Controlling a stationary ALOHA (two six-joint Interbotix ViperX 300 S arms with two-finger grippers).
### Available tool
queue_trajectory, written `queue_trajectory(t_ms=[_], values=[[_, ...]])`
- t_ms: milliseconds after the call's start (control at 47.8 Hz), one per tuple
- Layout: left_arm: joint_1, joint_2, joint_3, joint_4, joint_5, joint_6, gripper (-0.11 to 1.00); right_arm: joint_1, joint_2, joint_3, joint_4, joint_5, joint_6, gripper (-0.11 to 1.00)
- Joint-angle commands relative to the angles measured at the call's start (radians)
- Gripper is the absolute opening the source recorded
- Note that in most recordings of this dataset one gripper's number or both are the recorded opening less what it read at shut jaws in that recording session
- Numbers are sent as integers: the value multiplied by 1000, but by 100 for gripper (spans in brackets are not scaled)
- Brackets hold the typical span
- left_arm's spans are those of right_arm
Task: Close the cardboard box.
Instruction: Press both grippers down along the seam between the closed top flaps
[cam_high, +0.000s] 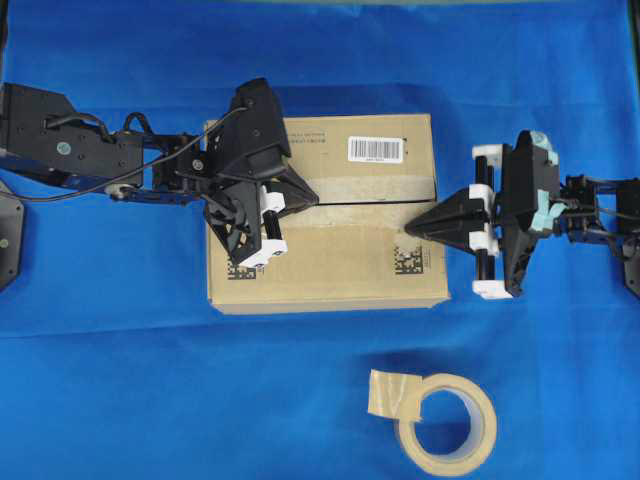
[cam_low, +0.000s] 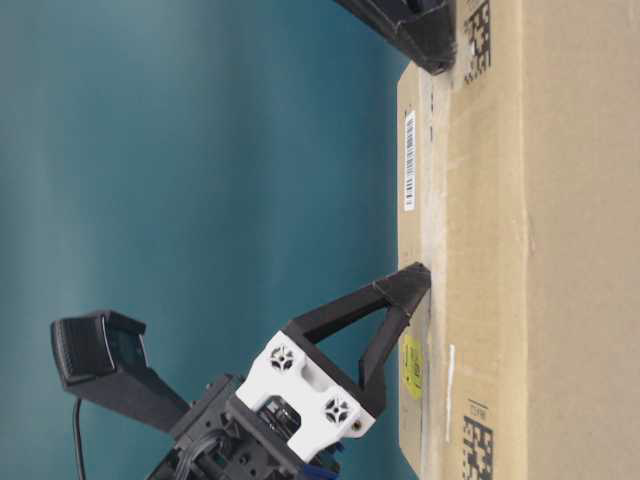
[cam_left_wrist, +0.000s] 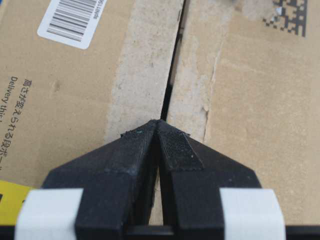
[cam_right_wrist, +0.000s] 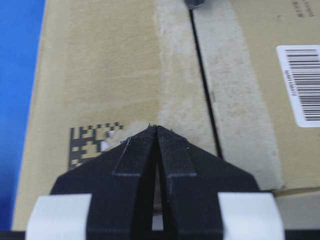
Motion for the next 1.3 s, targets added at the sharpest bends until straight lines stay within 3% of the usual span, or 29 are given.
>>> queue_trajectory(t_ms=[0, 230, 690, 795, 1004, 1276], values=[[-29, -26, 2, -3, -28, -2, 0, -29, -5, -17, -2, -9, -8, 0], [-31, -26, 14, -3, -31, -2, 0, -92, -3, -12, -2, -6, -11, 0], [-29, -32, 26, 0, -52, 11, 0, -97, -3, -5, -2, 12, -11, 0], [-32, -49, 52, 3, -133, 28, 0, -97, -3, -5, 0, 17, -11, 0], [-44, -135, 187, 2, -448, 109, 0, -91, -3, -5, 0, 20, -11, 0], [-46, -232, 354, 2, -670, 179, 0, -91, -3, -5, 0, 15, -11, 0]])
